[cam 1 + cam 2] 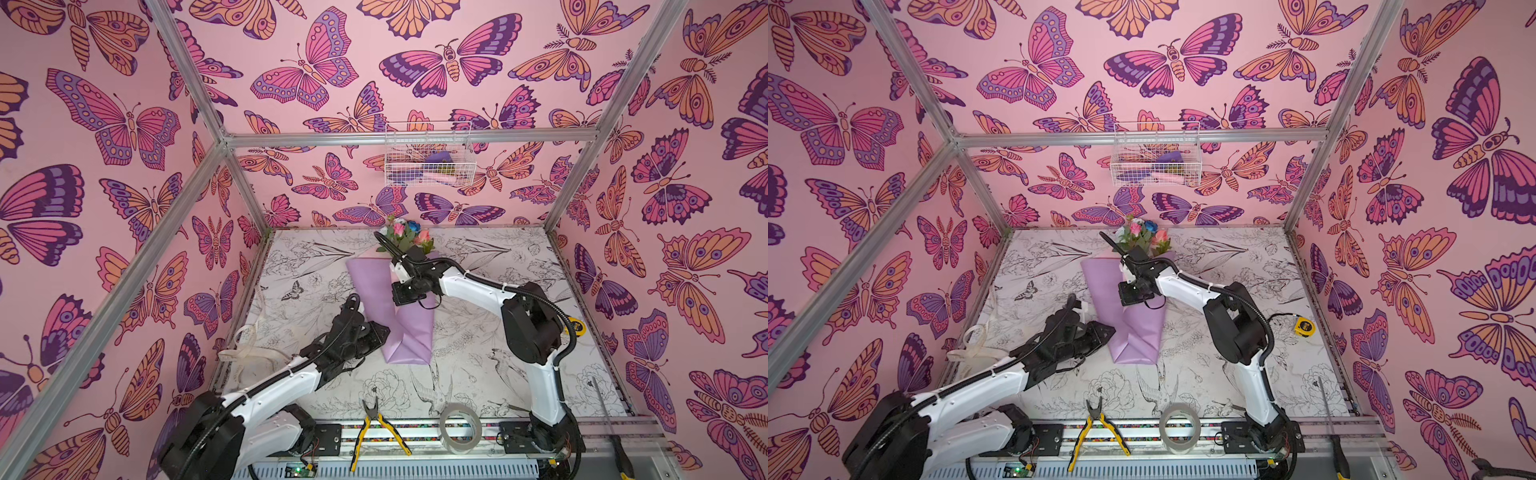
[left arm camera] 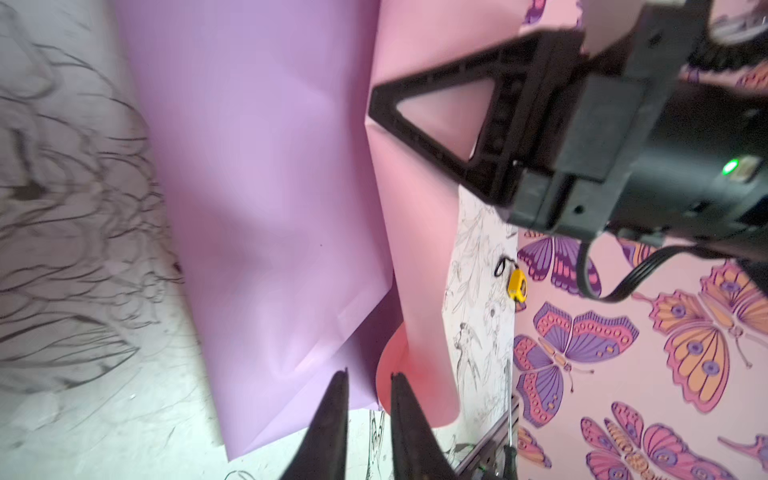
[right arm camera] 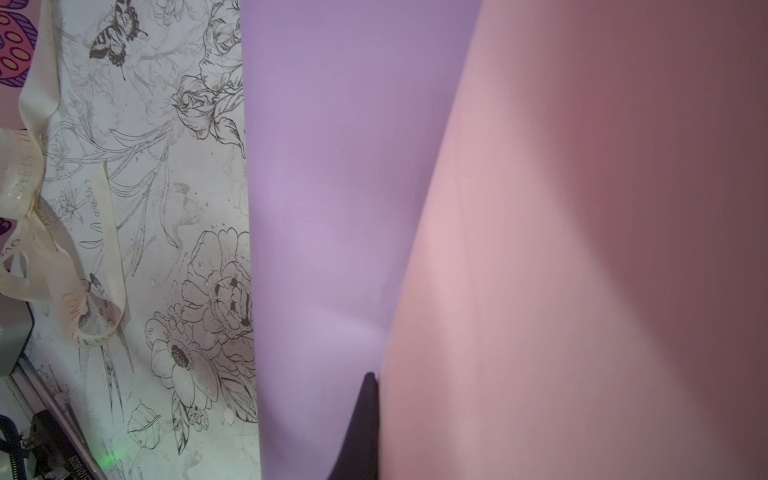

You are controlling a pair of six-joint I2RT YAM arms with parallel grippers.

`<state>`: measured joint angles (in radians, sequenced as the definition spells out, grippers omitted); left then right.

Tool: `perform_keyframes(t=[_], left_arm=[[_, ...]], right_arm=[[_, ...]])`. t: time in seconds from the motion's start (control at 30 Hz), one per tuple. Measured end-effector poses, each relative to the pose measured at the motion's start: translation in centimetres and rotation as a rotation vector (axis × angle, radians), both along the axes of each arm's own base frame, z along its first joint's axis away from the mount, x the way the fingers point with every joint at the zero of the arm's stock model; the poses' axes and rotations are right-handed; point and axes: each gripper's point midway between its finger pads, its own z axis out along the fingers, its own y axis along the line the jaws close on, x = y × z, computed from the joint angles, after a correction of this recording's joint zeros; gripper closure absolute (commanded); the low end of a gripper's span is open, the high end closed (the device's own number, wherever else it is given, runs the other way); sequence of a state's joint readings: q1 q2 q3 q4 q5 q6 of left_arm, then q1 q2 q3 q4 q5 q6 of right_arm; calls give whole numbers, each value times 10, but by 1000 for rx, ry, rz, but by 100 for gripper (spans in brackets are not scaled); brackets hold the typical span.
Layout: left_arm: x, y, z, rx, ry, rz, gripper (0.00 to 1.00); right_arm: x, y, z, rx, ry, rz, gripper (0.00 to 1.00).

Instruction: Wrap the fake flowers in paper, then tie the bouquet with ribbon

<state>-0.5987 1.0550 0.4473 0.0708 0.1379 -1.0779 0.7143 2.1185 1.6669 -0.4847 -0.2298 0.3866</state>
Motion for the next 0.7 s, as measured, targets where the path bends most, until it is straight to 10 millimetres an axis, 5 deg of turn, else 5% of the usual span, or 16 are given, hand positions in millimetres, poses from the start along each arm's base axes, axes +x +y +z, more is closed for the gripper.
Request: perform_keyframes(t=[0.27,0.5,0.7], left_arm=[[8,31,-5,81,-8,64,43],[24,12,0,105,-52,-28,26],[38,-14,-6,99,-45,-113,23]], right_arm=[[6,14,-11,16,21,16,66],[3,17,-24,16,57,21,61],[2,16,-31,10,75,10,61]])
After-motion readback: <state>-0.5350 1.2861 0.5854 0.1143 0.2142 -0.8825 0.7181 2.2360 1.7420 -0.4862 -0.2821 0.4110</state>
